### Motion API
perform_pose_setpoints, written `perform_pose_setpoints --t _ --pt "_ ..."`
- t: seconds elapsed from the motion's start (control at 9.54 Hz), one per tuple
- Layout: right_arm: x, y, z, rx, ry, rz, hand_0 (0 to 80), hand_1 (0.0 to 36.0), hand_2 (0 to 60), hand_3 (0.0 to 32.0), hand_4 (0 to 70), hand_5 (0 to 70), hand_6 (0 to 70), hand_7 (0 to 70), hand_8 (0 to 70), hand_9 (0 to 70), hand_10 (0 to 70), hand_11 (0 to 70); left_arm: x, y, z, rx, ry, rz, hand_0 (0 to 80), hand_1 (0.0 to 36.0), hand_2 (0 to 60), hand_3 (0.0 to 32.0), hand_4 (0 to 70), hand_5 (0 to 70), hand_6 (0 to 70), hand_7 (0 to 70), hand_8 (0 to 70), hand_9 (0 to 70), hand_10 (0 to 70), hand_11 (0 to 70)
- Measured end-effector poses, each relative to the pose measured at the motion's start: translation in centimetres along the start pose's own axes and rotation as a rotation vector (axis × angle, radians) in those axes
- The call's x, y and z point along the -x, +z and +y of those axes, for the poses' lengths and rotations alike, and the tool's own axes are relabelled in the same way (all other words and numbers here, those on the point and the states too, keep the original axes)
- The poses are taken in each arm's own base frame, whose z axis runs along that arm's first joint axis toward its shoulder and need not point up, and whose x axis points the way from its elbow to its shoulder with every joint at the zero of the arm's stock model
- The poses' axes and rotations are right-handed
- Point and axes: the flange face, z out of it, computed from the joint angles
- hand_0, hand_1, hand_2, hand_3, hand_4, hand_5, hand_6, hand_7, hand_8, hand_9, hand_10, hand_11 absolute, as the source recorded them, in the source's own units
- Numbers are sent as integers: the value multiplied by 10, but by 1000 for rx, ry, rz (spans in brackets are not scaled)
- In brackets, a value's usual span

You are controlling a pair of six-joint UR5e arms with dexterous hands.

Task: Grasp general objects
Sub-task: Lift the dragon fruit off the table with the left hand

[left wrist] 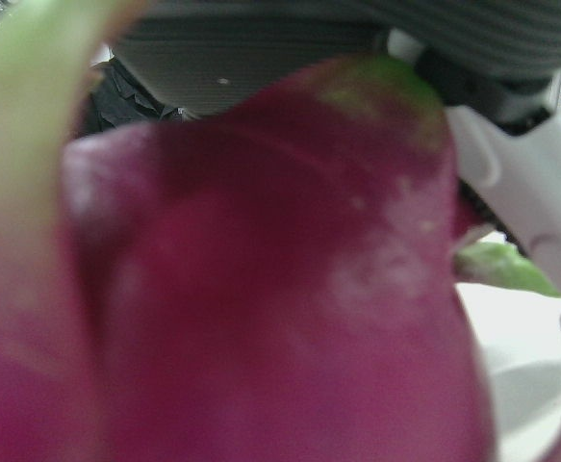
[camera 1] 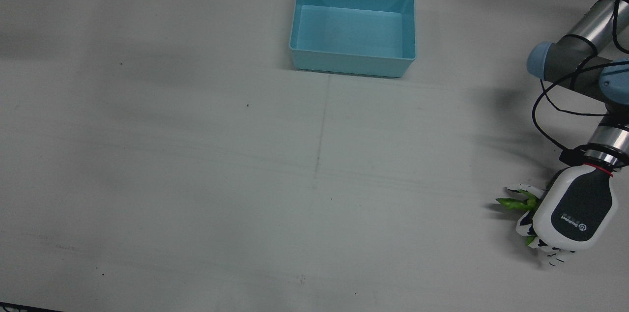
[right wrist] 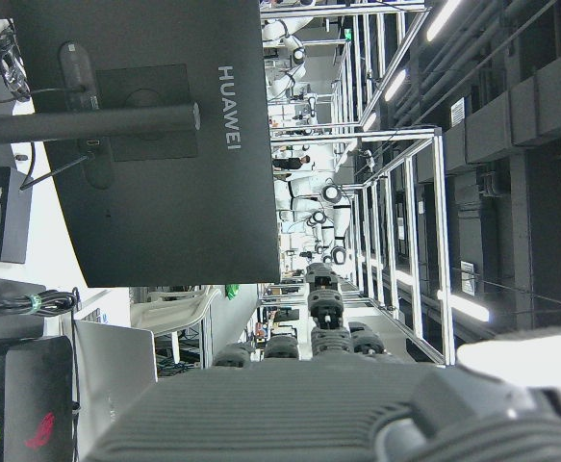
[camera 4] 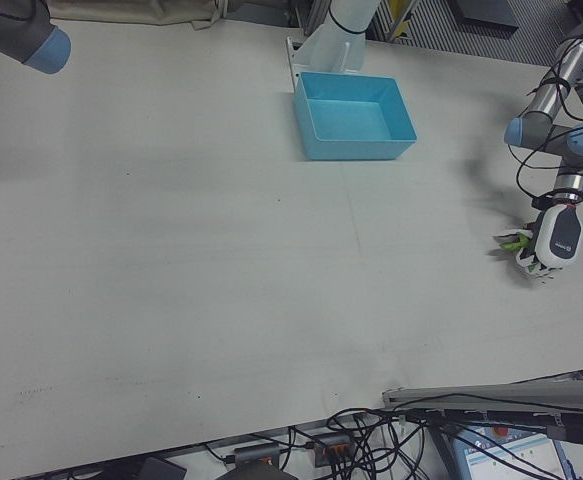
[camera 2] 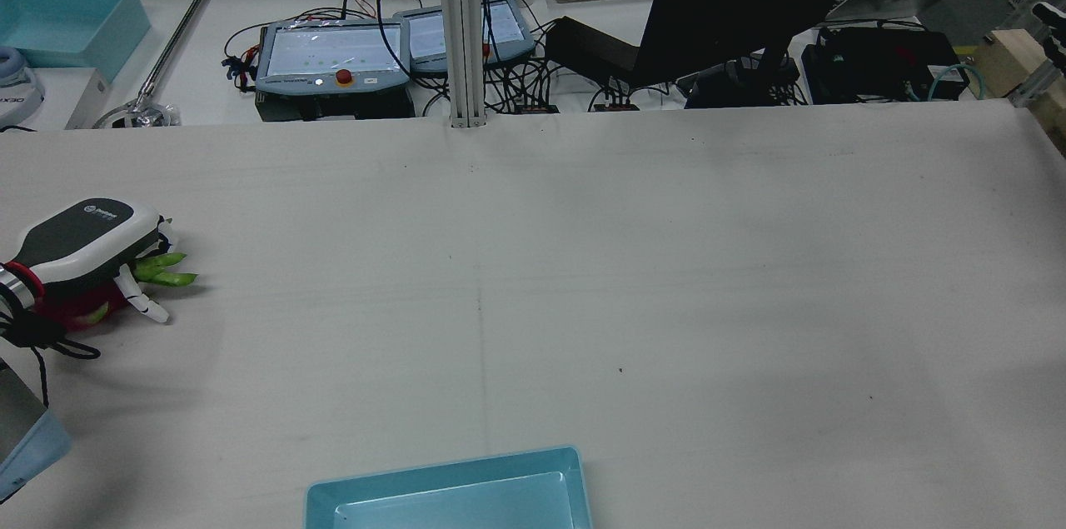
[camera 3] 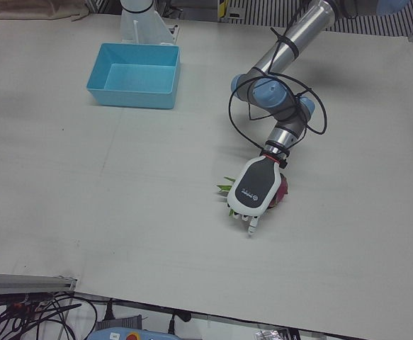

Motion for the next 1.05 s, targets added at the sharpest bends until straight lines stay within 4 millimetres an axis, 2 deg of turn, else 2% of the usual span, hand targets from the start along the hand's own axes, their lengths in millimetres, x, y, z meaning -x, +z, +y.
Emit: perform_pose_setpoints --t 0.1,0.21,0.31,0.42,0.52,0.63,0.73,0.94,1.05 --pt "0 0 0 0 0 0 0 0 0 0 0 0 0 0 0 0 0 0 0 0 0 0 -4 1 458 0 193 0 700 700 700 700 700 700 700 700" --pt "0 0 0 0 0 0 0 0 0 0 0 0 0 0 0 0 0 0 -1 0 -1 -1 -7 3 452 0 266 0 700 700 700 700 700 700 700 700" --pt "0 0 0 0 0 0 0 0 0 0 0 0 0 0 0 0 0 0 -3 0 -2 -1 -13 4 430 0 408 0 700 700 700 700 700 700 700 700" --pt "0 0 0 0 0 0 0 0 0 0 0 0 0 0 0 0 0 0 -4 0 -2 0 -29 0 424 0 493 0 700 700 700 700 700 700 700 700" --pt "0 0 0 0 0 0 0 0 0 0 0 0 0 0 0 0 0 0 -8 -2 -3 0 -46 -3 426 0 538 0 700 700 700 700 700 700 700 700" --pt "0 0 0 0 0 0 0 0 0 0 0 0 0 0 0 0 0 0 -18 -3 -4 1 -59 -2 430 0 541 0 700 700 700 700 700 700 700 700" --pt "0 0 0 0 0 0 0 0 0 0 0 0 0 0 0 0 0 0 -36 -1 -6 1 -66 2 430 0 526 0 700 700 700 700 700 700 700 700" --pt "0 0 0 0 0 0 0 0 0 0 0 0 0 0 0 0 0 0 -94 17 -9 30 -84 32 425 0 472 0 700 700 700 700 700 700 700 700" --pt "0 0 0 0 0 0 0 0 0 0 0 0 0 0 0 0 0 0 -118 25 -14 41 -114 52 425 0 464 0 700 700 700 700 700 700 700 700"
